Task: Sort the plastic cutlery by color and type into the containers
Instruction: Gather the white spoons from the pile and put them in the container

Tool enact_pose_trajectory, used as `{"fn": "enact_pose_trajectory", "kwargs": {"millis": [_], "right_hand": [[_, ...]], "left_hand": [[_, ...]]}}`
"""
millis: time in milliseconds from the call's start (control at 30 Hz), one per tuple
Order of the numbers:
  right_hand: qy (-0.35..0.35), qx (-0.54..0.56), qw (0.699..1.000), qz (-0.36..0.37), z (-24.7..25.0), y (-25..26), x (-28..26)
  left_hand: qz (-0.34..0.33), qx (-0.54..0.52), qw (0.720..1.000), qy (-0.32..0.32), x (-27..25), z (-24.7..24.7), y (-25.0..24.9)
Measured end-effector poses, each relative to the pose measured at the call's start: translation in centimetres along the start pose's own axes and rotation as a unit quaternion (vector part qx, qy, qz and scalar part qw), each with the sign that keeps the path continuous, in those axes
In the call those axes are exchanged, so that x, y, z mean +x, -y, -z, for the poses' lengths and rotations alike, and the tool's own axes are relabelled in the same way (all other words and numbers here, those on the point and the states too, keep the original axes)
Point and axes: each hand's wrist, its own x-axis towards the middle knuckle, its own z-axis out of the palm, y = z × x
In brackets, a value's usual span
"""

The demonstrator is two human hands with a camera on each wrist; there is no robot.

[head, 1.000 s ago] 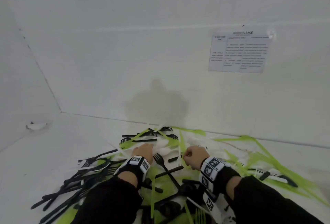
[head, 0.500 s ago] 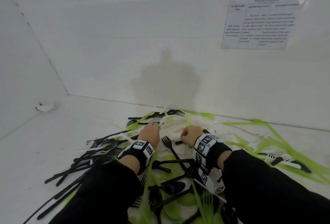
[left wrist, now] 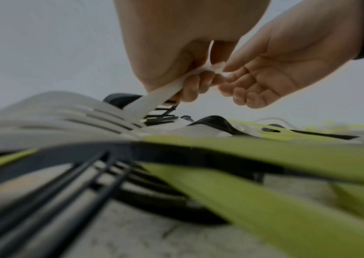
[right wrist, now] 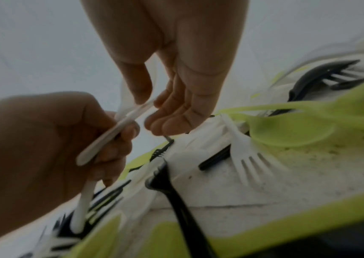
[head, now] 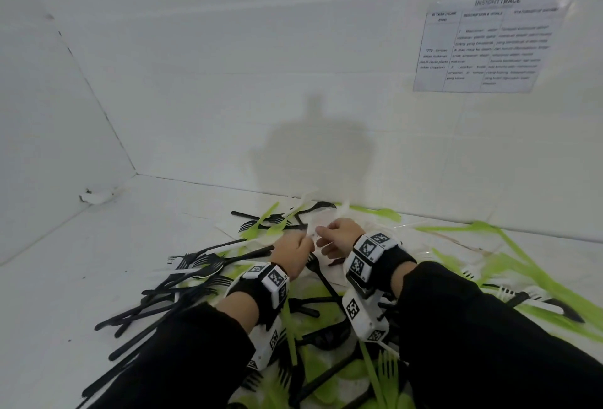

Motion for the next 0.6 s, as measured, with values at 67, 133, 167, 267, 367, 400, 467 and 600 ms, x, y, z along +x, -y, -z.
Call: {"fn": "enact_pose_trajectory", "kwargs": {"millis": [67, 133, 167, 267, 367, 400, 467, 600], "right_hand": [[-0.001, 0.061, 0.998, -0.006, 0.3, 0.3, 0.1], [-0.011, 0.065, 0.998, 0.001, 0.7, 0.7, 0.0], [-0.016, 0.043, 0.999, 0.009, 0.9, 0.9, -0.1], [0.008, -0.057, 0.997, 0.044, 0.9, 1.5, -0.9], [0.022, -0.211, 0.974, 0.084, 0.4, 1.8, -2.1], [0.011, -0.255, 0.961, 0.103, 0.2, 1.8, -2.5], [-0.013, -0.287, 0.95, 0.121, -0.3, 1.8, -2.8], [-0.055, -0.258, 0.957, 0.122, -1.3, 2.0, -2.6]], "left_hand": [[0.018, -0.022, 0.999, -0.029, 0.2, 0.1, 0.0], [0.051, -0.072, 0.995, -0.047, 0.6, 0.1, 0.0], [0.071, -0.119, 0.989, -0.05, 0.7, 0.1, -0.2], [0.112, -0.279, 0.953, -0.027, 0.7, 0.2, -1.1], [0.154, -0.438, 0.885, 0.008, -0.1, 0.1, -2.4], [0.173, -0.481, 0.86, 0.003, -0.4, 0.0, -2.8], [0.198, -0.538, 0.82, -0.013, -0.8, -0.2, -3.3], [0.193, -0.506, 0.84, -0.027, -1.0, 0.2, -2.4]]}}
